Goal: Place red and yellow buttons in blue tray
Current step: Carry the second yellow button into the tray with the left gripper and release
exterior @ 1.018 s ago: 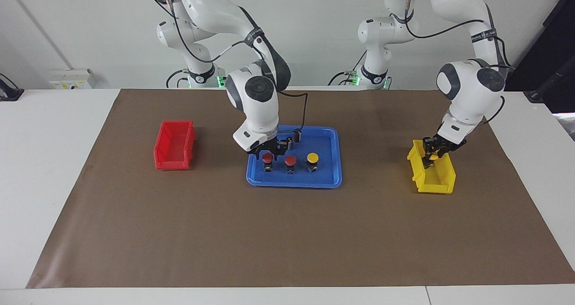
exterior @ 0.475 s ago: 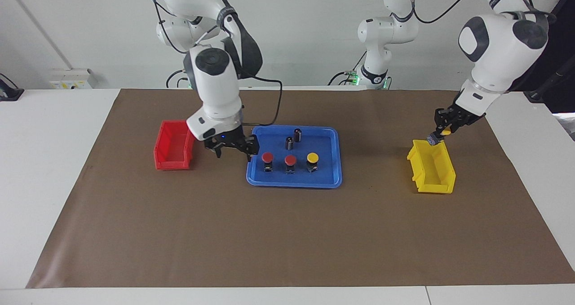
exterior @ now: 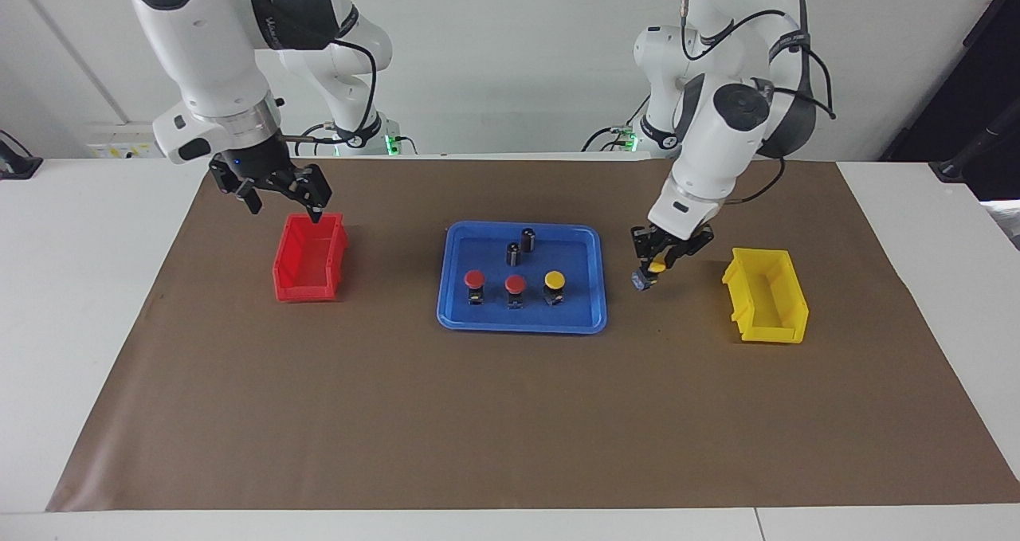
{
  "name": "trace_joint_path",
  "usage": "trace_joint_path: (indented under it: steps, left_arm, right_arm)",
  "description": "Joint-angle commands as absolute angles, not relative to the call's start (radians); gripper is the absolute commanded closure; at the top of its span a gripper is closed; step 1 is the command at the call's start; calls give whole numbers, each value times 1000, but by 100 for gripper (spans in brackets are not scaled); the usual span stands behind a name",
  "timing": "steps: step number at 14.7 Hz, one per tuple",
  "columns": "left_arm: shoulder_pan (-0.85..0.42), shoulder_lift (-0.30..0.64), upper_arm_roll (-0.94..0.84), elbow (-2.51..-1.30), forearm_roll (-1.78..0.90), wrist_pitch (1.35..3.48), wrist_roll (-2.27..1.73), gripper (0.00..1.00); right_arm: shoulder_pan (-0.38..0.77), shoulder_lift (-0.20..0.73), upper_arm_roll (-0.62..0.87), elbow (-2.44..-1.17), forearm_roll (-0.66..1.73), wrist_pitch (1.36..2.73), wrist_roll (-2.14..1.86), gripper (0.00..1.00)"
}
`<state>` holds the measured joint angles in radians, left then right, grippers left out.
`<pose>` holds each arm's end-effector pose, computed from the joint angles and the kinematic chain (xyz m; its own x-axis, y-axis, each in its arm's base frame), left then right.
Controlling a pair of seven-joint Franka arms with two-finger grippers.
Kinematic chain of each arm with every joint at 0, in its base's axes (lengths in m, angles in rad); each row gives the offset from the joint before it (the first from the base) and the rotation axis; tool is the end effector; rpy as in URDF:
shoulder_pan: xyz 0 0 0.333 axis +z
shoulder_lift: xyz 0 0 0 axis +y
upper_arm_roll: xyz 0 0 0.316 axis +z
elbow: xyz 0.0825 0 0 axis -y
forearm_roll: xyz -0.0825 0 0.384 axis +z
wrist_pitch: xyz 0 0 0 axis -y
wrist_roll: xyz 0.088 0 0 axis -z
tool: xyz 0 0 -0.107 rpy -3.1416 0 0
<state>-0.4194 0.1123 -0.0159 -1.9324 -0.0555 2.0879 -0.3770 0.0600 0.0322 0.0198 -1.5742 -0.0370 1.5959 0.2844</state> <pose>0.5333 -0.2508 0.4329 0.9993 -0.0311 0.0207 -0.0323 -0.9975 0.0632 0.5647 0.0411 0.6071 0.9794 -0.2021 0.0001 -0.2019 -0.9787 0.0378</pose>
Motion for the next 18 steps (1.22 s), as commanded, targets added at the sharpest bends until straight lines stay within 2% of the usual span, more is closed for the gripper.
trace_joint_path:
  steps: [1, 5, 12, 18]
  left_arm:
    - [-488, 115, 2, -1948, -75, 2141, -417, 99]
    - [-534, 166, 2, -1947, -77, 2227, -465, 99]
    - [-549, 164, 2, -1993, -77, 2243, -471, 99]
    - [-560, 181, 2, -2036, -77, 2309, -471, 99]
  right_arm:
    - [19, 8, 28, -1565, -46, 1525, 262, 0]
    - [-23, -17, 17, -1565, -44, 1464, 143, 0]
    - [-20, -52, -75, -1572, -31, 1382, -14, 0]
    - [-11, -51, -66, -1574, -32, 1424, -17, 0]
